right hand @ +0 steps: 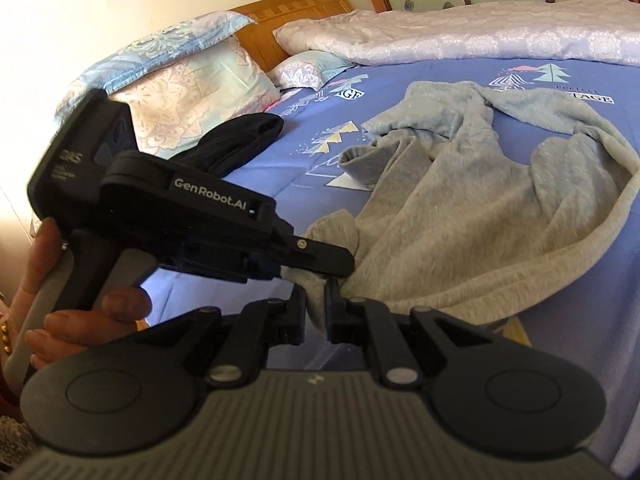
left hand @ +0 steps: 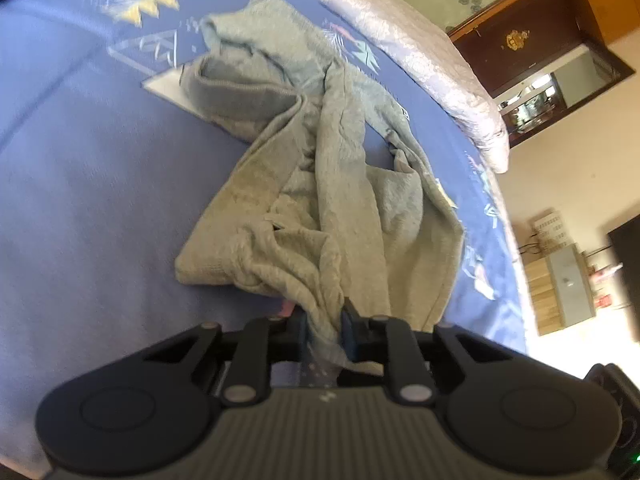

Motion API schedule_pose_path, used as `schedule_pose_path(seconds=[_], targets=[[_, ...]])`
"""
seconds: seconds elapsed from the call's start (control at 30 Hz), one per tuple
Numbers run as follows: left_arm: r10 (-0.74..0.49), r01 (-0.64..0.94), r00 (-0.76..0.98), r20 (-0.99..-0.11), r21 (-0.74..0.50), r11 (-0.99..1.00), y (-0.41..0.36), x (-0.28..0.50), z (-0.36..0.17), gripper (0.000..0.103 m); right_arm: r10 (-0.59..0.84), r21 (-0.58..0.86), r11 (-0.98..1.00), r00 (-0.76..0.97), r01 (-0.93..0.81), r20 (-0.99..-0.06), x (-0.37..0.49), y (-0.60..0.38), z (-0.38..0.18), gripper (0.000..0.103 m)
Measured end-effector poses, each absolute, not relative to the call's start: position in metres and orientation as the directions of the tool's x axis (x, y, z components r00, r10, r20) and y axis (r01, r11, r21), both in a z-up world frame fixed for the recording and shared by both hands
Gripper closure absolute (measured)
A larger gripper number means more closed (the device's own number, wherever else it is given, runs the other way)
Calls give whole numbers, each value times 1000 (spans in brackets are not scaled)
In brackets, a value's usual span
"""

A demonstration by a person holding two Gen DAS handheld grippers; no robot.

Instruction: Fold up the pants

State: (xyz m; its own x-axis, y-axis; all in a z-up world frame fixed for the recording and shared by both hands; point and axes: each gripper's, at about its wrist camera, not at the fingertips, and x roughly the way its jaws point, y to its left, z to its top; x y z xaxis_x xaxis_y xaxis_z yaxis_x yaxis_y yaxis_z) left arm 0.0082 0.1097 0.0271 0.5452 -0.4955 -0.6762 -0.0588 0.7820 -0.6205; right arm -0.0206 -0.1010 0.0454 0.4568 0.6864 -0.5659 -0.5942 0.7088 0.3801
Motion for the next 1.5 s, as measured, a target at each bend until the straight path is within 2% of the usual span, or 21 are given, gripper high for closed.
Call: schedule_pose_path(seconds=[0.07, 0.17, 0.27, 0.37, 0.5, 0.6, 0.67, 0.77, 0.83, 0.93, 1.1, 1.37, 1.43, 1.47, 1.5], targets=[[-487, -47, 558, -673, -611, 790, 112, 3, 32, 90, 696, 395, 699, 439, -596, -568, -19, -102, 43, 85], [-471, -49, 592, -654, -612, 789, 126, -7, 40, 91, 713, 427, 684, 418, -592, -562, -15, -113, 45, 76], [-427, -84, 634, -645, -606, 791, 151, -21, 43, 91, 695, 418, 709, 463, -567, -550, -3, -133, 57, 74], [-374, -138, 639, -673, -578, 805, 166, -32, 37, 91, 656, 441, 755, 535, -486, -532, 23, -163, 68, 74], [-394, -161, 578, -714, -573, 803, 157, -33, 16, 91, 549, 453, 828, 644, -330, -533, 62, -201, 76, 74], [-382, -163, 545, -746, -542, 825, 144, -29, 8, 80, 463, 428, 871, 698, -243, -546, 82, -217, 75, 74], [-370, -166, 548, -750, -531, 831, 142, -26, 9, 55, 424, 403, 890, 712, -214, -559, 92, -223, 70, 72], [-356, -192, 580, -733, -548, 814, 154, -24, 11, 40, 360, 338, 923, 731, -187, -579, 112, -226, 68, 63], [-363, -210, 590, -721, -571, 794, 163, -24, 9, 37, 320, 287, 941, 742, -178, -589, 133, -229, 68, 60], [-397, -225, 586, -706, -613, 758, 169, -20, 5, 36, 277, 218, 959, 753, -180, -596, 172, -229, 71, 57], [-449, -225, 583, -678, -665, 712, 168, -15, -2, 36, 268, 193, 963, 742, -188, -615, 240, -220, 65, 44], [-495, -198, 575, -652, -698, 688, 158, 4, 0, 35, 209, 34, 966, 700, -255, -683, 307, -167, 32, 44], [-500, -189, 567, -655, -694, 694, 154, 10, -2, 41, 197, -33, 952, 695, -303, -692, 314, -150, 24, 44], [-498, -185, 561, -661, -686, 703, 152, 12, -3, 55, 186, -73, 944, 701, -321, -688, 316, -144, 22, 44], [-494, -184, 554, -670, -677, 713, 149, 15, -5, 64, 167, -129, 933, 721, -337, -673, 315, -134, 19, 43]])
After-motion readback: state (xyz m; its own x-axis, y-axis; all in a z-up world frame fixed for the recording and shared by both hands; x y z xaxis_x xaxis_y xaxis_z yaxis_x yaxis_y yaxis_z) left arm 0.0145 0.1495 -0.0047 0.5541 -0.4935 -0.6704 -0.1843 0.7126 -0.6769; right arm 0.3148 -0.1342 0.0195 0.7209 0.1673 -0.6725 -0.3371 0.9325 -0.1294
